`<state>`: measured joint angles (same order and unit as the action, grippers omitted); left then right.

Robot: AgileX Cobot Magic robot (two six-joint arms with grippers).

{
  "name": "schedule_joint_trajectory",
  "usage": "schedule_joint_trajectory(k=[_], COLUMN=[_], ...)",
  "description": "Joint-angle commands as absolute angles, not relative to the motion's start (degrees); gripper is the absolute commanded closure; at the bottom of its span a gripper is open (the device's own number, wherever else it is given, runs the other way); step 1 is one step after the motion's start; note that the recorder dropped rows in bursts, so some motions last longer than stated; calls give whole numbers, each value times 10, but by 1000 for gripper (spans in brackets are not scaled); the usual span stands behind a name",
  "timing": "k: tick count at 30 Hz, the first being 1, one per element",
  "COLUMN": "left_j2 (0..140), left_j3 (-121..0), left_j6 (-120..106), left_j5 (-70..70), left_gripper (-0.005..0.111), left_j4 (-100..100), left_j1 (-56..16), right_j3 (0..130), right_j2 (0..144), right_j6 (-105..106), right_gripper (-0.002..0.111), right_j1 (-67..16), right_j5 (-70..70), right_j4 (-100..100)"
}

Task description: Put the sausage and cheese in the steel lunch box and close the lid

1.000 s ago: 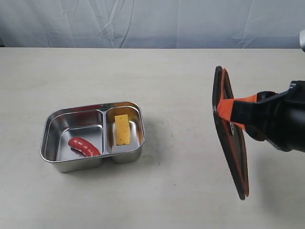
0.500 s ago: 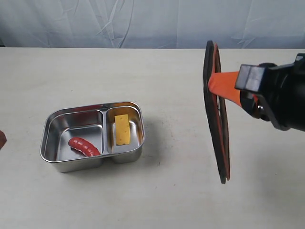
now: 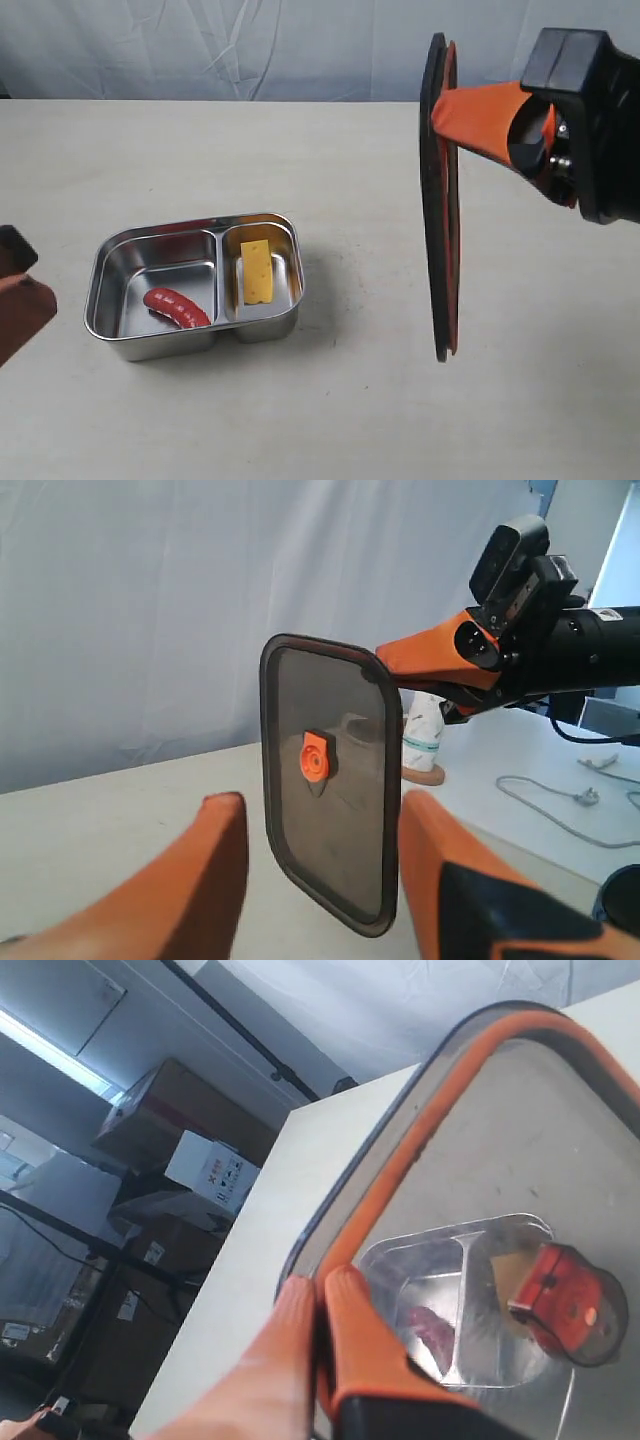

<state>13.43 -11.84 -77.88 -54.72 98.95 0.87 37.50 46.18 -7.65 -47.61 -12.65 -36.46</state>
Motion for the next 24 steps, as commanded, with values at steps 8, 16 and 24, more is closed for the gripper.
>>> schedule_joint_trajectory(k=[8, 16, 24], left_j2=[285, 286, 286], left_j3=[-163, -163, -163], left_j6=[-896, -952, -966], left_j5=[-576, -589, -538], left_gripper=[61, 60, 58], left_j4=[949, 954, 944], left_j1=[10, 10, 10], right_j3=[488, 557, 597], right_j2=[625, 729, 765], right_j6=[-71, -71, -71], right_gripper=[109, 109, 109], right_j1=[-639, -702, -714], right_j5=[62, 131, 141], right_j4=[-377, -347, -343])
